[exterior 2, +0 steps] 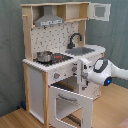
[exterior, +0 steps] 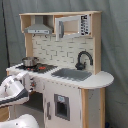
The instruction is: Play with the kitchen
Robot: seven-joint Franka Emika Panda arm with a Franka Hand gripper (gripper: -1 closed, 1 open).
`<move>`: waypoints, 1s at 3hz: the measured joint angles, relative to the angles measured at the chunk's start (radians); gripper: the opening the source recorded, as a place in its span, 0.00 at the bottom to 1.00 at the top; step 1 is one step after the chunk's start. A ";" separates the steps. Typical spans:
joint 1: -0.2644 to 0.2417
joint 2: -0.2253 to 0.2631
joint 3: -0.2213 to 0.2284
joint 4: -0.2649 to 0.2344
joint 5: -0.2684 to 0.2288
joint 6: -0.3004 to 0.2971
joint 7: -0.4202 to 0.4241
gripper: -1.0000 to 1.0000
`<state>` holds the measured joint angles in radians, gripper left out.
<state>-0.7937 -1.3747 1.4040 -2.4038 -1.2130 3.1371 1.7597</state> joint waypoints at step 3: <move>0.040 -0.118 0.013 0.012 0.000 -0.017 -0.199 1.00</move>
<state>-0.7537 -1.4925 1.4165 -2.3917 -1.2130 3.1197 1.5604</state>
